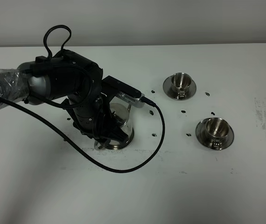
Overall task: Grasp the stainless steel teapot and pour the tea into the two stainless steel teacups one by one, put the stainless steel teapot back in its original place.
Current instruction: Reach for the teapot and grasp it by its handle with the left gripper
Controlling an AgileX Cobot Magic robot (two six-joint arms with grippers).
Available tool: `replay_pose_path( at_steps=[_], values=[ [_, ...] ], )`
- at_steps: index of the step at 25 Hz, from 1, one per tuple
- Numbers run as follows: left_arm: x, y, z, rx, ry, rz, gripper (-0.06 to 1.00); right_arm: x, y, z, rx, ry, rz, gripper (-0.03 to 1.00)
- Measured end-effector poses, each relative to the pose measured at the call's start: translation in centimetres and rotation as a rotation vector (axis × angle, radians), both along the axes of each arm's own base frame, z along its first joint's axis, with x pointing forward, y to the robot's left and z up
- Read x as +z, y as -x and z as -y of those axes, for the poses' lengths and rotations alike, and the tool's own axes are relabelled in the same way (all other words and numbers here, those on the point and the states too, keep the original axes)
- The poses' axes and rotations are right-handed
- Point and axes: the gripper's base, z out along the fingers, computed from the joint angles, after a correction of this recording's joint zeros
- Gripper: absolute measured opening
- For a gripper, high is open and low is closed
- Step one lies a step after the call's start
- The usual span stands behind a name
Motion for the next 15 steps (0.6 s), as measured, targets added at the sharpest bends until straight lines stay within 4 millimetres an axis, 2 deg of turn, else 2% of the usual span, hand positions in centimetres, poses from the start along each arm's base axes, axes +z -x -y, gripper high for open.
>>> replay_pose_path(
  at_steps=[8,15],
  values=[
    [0.0,0.17,0.26,-0.004,0.002,-0.001,0.18,0.0,0.0,0.0,0.0,0.0,0.0,0.23],
    [0.0,0.18,0.28,-0.004,0.002,-0.001,0.18,0.0,0.0,0.0,0.0,0.0,0.0,0.23]
  ],
)
